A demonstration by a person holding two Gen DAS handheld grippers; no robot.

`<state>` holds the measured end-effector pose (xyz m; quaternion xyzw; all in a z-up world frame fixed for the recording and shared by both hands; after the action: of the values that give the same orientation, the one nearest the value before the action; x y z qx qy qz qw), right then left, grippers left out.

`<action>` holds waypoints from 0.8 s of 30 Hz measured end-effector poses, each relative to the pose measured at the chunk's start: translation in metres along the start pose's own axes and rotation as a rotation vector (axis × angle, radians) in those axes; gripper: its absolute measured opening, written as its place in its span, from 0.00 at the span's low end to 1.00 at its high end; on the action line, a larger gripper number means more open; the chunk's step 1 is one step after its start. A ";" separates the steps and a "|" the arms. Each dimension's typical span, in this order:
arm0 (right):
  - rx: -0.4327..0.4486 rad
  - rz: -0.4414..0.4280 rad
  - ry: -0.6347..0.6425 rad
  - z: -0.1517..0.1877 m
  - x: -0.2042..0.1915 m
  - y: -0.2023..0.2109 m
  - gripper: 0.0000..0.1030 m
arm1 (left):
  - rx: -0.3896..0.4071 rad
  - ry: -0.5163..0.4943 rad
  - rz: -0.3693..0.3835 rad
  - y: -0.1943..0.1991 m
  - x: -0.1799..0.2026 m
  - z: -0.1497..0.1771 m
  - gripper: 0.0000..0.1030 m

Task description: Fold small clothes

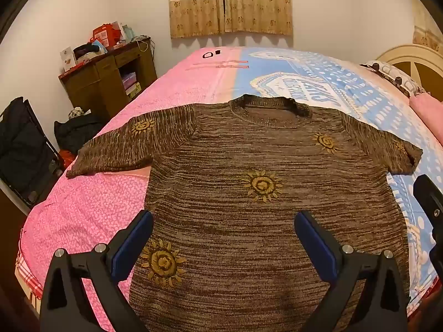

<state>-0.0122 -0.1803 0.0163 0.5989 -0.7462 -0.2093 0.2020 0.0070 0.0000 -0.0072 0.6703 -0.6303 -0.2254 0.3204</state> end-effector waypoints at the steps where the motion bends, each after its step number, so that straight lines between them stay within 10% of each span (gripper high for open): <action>1: 0.000 0.000 0.001 0.000 0.000 0.000 1.00 | 0.000 0.000 -0.001 0.000 0.000 0.000 0.99; 24: -0.007 -0.001 0.003 0.002 -0.004 -0.002 1.00 | 0.001 0.000 0.000 -0.001 0.000 0.001 0.99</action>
<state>-0.0108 -0.1771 0.0134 0.5987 -0.7449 -0.2111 0.2051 0.0065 0.0002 -0.0086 0.6705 -0.6305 -0.2247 0.3200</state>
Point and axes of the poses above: each gripper's, at about its wrist camera, not at the fingertips, and y roughly against the way its jaws point, x to its right, z to its underside, the point moved 1 cm from there along -y, roughly the way its jaws point, and after that the axes turned 13 degrees about y, right-handed, at the moved point
